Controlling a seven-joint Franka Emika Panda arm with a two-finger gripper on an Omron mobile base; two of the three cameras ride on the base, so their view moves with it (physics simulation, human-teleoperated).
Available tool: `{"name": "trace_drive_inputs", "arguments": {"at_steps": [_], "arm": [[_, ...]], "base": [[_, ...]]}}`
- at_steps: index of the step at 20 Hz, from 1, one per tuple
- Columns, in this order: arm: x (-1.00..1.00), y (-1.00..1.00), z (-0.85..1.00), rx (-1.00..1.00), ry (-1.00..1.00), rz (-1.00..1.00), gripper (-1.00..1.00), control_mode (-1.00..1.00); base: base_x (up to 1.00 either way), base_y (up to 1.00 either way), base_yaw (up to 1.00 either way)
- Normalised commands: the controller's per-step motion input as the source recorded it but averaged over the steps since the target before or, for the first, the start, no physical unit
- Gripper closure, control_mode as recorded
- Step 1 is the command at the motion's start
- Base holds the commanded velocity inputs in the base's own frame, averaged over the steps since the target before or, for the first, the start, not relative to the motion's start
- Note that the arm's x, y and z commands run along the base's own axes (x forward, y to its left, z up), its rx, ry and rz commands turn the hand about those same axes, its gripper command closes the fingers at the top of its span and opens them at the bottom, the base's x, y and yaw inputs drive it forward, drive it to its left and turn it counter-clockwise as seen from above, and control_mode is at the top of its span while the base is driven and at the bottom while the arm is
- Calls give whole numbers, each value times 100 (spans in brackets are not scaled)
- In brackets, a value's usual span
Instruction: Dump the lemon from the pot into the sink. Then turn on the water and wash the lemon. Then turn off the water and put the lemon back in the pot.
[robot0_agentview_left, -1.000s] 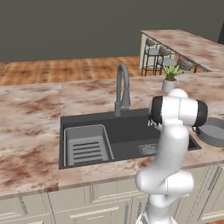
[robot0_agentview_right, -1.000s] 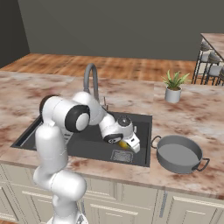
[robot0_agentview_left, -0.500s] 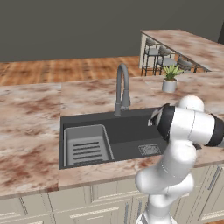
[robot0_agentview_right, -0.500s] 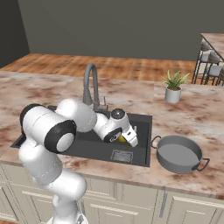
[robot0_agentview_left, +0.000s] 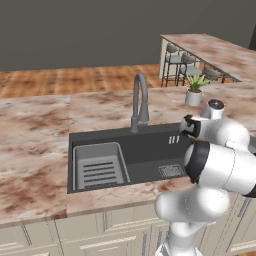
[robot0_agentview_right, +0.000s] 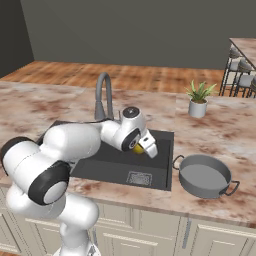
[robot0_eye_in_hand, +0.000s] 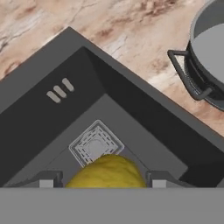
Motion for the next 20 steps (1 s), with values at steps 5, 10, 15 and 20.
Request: {"name": "trace_drive_inputs", "arguments": {"at_steps": [5,10,15,20], "arm": [[-27,-25,44,0,10,-2,100,-100],[-30,-31,34,0,8,-4,100,-100],[-20,-28,27,0,8,-4,100,-100],[-8,-28,19,0,7,-3,100,-100]], "base": [[0,0,0],[0,0,0],[0,0,0],[0,0,0]]}}
